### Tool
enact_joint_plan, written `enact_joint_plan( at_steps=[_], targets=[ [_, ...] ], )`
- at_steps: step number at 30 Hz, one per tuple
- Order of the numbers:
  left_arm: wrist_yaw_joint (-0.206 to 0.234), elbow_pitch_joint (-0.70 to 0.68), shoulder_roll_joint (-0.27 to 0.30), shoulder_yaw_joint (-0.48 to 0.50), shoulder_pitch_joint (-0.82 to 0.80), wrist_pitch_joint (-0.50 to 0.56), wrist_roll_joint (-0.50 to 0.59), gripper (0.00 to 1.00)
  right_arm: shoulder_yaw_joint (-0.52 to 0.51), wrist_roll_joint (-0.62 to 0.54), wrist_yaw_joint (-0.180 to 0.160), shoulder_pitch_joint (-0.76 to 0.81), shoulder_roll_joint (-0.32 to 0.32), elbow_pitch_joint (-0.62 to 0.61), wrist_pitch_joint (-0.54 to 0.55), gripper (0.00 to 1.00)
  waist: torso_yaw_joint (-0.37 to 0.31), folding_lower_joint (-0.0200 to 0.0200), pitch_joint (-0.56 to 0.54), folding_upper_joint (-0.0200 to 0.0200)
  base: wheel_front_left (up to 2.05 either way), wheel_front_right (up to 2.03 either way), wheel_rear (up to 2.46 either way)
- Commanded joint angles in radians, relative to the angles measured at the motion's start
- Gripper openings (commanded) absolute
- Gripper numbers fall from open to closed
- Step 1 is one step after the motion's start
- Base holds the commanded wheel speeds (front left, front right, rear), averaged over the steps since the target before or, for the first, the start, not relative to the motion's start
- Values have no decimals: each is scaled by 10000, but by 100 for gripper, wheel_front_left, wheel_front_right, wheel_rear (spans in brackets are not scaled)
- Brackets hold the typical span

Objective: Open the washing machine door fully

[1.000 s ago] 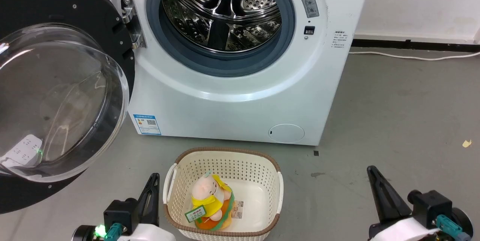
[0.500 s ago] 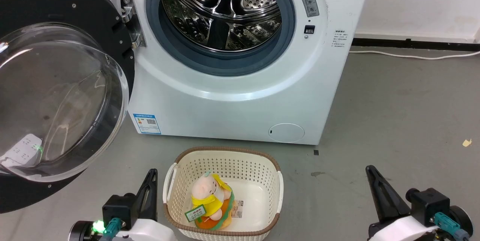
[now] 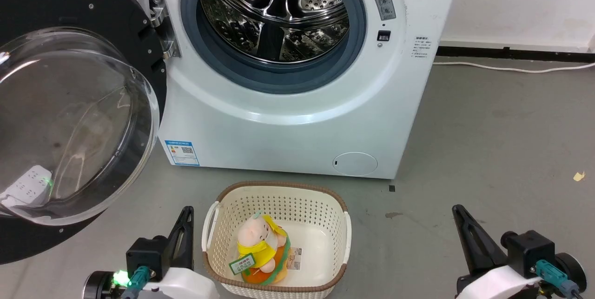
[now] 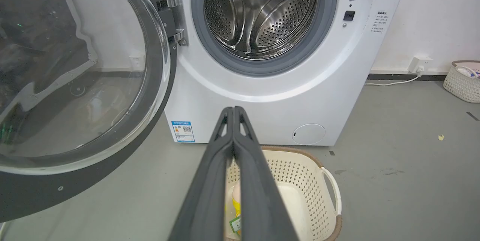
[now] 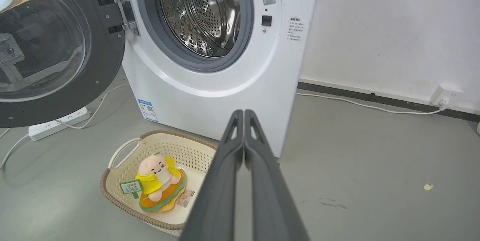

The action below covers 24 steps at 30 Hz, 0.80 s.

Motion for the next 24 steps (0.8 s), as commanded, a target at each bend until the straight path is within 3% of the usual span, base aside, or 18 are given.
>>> enact_joint_plan(
  at_steps=[1, 24],
  targets=[
    [-31, -84, -4, 63, -103, 86, 101, 0, -19, -97, 6, -164, 53, -88, 47, 0, 0, 0, 2, 0, 0, 0, 0],
    [-50, -424, -57, 288, -174, 576, 410, 0, -27, -332, 7, -264, 68, -311, 539, 0, -3, 0, 51, 0, 0, 0, 0]
  ],
)
